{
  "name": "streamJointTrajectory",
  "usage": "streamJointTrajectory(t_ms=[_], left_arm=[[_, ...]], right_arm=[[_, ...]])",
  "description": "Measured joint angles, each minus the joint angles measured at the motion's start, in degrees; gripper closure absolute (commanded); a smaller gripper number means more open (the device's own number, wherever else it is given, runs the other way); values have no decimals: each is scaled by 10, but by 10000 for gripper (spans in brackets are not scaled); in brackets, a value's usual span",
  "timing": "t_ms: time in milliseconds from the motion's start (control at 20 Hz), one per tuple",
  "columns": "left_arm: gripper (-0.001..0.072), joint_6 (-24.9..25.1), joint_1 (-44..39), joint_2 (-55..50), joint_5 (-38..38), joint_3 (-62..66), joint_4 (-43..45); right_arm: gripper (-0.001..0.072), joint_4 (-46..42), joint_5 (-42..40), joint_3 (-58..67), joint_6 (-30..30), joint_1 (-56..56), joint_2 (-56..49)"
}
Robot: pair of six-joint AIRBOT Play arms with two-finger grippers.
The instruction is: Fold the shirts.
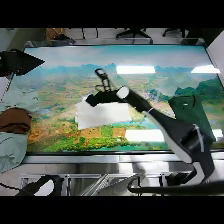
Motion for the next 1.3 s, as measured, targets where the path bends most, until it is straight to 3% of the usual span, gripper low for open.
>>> streamJointTrajectory(t_ms=[200, 400, 600, 900, 950, 1000, 1050, 1100, 1300], left_arm=[[690, 4, 18, 3, -4, -6, -33], [690, 4, 23, 4, -6, -7, -58], [690, 4, 23, 4, -6, -8, -64], [690, 6, 23, 4, -16, -8, -69], [690, 6, 23, 4, -18, -8, -69], [690, 6, 23, 4, -21, -8, -69], [690, 6, 23, 4, -22, -8, -69], [690, 7, 23, 4, -23, -8, -69], [690, 11, 23, 4, -25, -8, -69]], right_arm=[[56, -94, 176, 0, 67, -162, 44], [55, -125, 297, 0, 89, -261, 22], [56, -110, 337, 0, 90, -266, -37], [57, -53, 327, 1, 79, -228, -120], [106, -38, 326, 1, 74, -221, -130], [262, -26, 325, 1, 66, -216, -137], [542, -17, 320, 0, 56, -212, -143], [670, -5, 318, -1, 46, -209, -149], [693, 67, 337, 3, 5, -205, -130]])
